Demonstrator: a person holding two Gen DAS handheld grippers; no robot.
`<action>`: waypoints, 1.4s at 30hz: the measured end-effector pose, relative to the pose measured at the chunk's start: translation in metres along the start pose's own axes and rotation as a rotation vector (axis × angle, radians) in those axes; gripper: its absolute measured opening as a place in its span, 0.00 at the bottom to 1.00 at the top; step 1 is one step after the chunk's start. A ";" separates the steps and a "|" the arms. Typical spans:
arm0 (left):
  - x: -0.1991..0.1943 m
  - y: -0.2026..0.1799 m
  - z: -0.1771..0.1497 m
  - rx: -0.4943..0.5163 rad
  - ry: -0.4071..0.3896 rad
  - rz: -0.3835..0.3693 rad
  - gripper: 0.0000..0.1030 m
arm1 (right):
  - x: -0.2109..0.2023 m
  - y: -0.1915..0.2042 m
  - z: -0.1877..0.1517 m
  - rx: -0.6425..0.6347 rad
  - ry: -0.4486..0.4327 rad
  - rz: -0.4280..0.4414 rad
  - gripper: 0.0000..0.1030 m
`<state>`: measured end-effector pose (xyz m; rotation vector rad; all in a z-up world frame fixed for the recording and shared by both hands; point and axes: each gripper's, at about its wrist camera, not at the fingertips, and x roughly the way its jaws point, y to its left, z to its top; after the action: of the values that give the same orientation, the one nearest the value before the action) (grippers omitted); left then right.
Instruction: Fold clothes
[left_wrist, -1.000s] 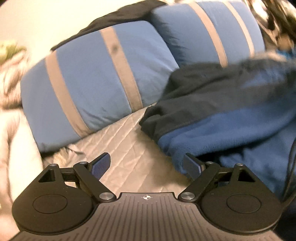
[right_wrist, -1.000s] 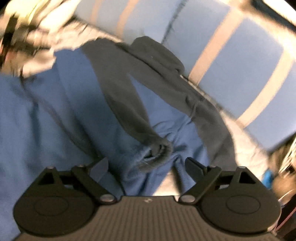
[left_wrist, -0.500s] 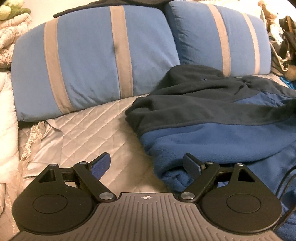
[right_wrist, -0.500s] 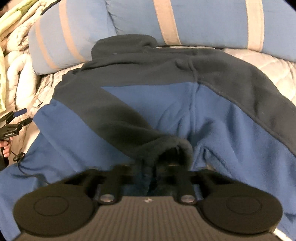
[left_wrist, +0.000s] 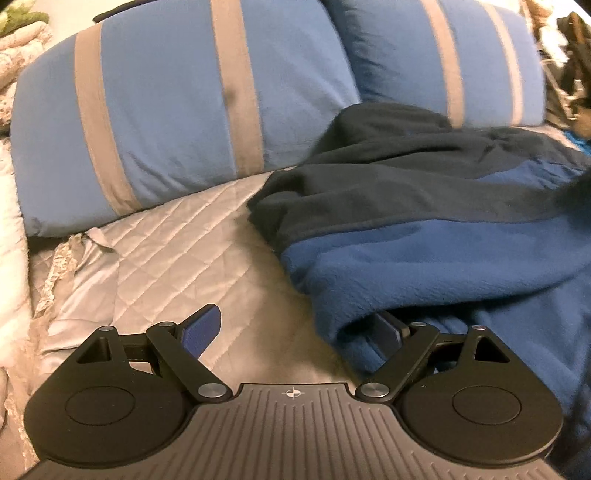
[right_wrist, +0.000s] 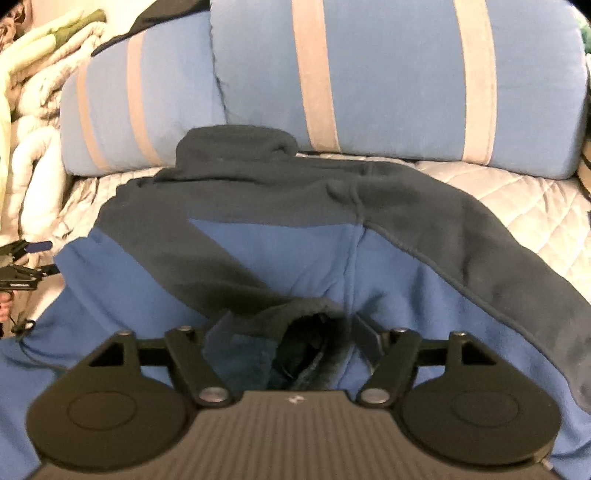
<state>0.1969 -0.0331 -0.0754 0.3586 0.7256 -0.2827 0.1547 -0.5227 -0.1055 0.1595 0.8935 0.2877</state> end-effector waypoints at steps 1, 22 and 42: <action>0.004 0.000 0.001 -0.005 0.002 0.019 0.85 | -0.002 0.001 0.000 -0.004 0.002 -0.009 0.79; 0.021 0.003 -0.011 0.064 0.009 0.206 0.85 | -0.004 0.001 0.011 -0.126 0.074 -0.093 0.82; 0.025 0.020 -0.017 -0.068 0.046 0.166 0.86 | 0.044 0.012 0.023 -0.174 0.098 -0.045 0.45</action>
<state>0.2118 -0.0111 -0.1002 0.3595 0.7437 -0.0934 0.1967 -0.4979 -0.1206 -0.0364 0.9636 0.3321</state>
